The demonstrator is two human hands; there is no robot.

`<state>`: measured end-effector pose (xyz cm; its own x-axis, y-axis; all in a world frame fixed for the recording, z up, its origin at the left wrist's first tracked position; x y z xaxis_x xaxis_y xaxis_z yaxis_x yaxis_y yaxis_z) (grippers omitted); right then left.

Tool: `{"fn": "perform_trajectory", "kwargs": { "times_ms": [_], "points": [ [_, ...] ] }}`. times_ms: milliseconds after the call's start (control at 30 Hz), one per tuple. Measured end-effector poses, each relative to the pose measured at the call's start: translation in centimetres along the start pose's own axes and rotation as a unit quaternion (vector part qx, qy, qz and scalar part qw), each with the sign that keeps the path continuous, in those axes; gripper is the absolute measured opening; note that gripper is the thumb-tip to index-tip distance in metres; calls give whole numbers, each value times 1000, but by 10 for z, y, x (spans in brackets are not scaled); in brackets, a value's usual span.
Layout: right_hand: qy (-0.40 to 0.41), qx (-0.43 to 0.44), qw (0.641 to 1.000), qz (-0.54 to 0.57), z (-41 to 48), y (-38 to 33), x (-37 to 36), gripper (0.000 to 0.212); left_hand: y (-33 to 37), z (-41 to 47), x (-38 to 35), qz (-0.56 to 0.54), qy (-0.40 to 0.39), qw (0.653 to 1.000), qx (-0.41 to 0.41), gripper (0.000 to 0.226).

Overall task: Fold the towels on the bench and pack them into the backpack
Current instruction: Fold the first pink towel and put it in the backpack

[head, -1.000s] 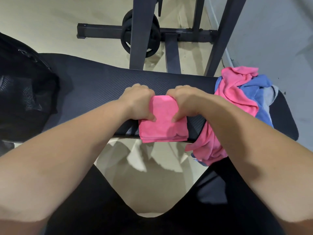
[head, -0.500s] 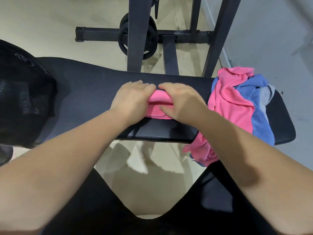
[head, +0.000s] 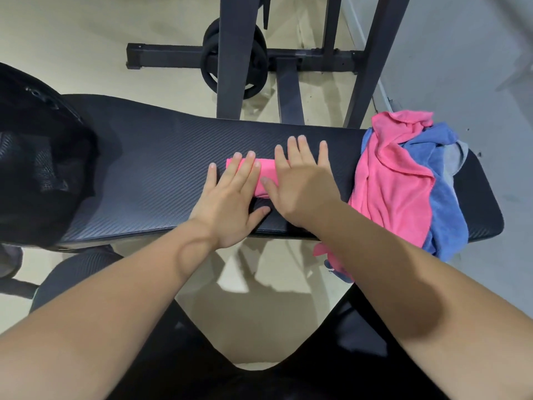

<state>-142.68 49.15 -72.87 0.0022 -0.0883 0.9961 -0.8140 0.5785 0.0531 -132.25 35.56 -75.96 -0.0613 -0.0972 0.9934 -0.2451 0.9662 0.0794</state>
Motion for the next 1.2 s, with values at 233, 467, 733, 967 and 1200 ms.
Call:
{"fn": "perform_trajectory", "kwargs": {
  "times_ms": [233, 467, 733, 967, 1200],
  "points": [
    [34, -39, 997, 60, 13, 4, -23, 65, 2, 2, 11, 22, -8, 1000, -5, 76],
    [69, -46, 984, 158, 9, 10, -33, 59, 4, 44, 37, -90, 3, 994, 61, 60],
    [86, -57, 979, 174, -4, 4, -38, 61, -7, 36, 5, -93, -6, 995, 41, 68],
    [113, 46, 983, 138, -25, 1, -33, 71, -15, -5, 10, -85, 81, 993, 10, 55],
    [17, 97, 957, 275, -9, -9, 13, 40, -36, -26, 44, -170, 46, 982, 74, 36]
  ]
}}
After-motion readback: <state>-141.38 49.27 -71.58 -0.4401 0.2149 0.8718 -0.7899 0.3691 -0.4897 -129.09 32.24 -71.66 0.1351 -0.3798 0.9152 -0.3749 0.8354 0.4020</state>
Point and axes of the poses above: each hand's wrist, its own z-axis towards the middle knuckle, its own x-axis out of the back of the hand, y = z × x, the point moved 1 cm from there along z, towards the middle knuckle, and after that the axes turned 8 degrees about x, right-handed, at the moved point
